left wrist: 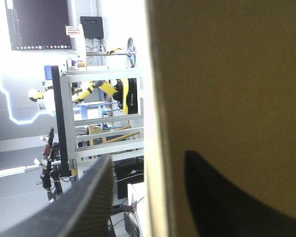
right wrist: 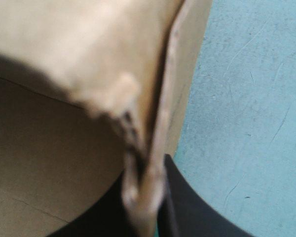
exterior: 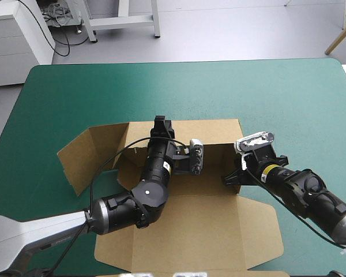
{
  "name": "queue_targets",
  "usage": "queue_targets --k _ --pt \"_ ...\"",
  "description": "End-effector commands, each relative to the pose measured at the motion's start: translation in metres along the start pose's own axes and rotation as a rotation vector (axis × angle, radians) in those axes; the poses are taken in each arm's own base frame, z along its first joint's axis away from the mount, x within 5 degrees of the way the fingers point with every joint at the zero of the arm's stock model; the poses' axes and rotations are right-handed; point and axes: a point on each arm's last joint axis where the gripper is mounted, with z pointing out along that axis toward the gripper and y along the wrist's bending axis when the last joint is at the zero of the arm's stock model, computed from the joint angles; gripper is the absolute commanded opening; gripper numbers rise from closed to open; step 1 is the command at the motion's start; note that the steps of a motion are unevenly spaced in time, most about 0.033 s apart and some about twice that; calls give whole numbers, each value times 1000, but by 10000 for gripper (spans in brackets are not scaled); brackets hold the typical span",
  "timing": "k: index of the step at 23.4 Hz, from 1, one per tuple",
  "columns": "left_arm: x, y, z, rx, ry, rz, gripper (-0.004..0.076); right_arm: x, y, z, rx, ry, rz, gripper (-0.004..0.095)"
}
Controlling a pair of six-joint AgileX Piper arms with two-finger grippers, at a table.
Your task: Fold the box
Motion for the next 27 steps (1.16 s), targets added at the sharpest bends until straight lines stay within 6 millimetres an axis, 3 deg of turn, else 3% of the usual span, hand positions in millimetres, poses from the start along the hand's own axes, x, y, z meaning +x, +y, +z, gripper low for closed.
queue_targets --k 1,3,11,18,22,24,25,26,27 --pt "2 23 -10 -86 -21 -107 569 -18 4 -7 -28 -125 12 -18" --pt "0 22 -12 -86 -27 -110 626 -19 4 -7 -30 -138 12 -18" --pt "-11 18 -29 -123 -29 -83 622 -41 -4 -2 19 -154 47 -17" --pt "-24 19 -47 -205 -71 -27 617 -82 -34 33 129 -97 85 -18" --pt "-25 18 -47 -197 -78 -28 611 -100 -39 44 142 -111 89 -18" --pt "-24 17 -47 -188 -74 -34 557 -105 -39 46 143 -115 90 -18" --pt "-23 17 -47 -180 -63 -42 463 -107 -39 46 142 -119 90 -17" --pt "-22 16 -47 -173 -52 -47 318 -107 -39 46 142 -121 90 -18" --pt "-20 16 -46 -156 -25 -30 92 -107 -39 46 142 -121 86 -18"
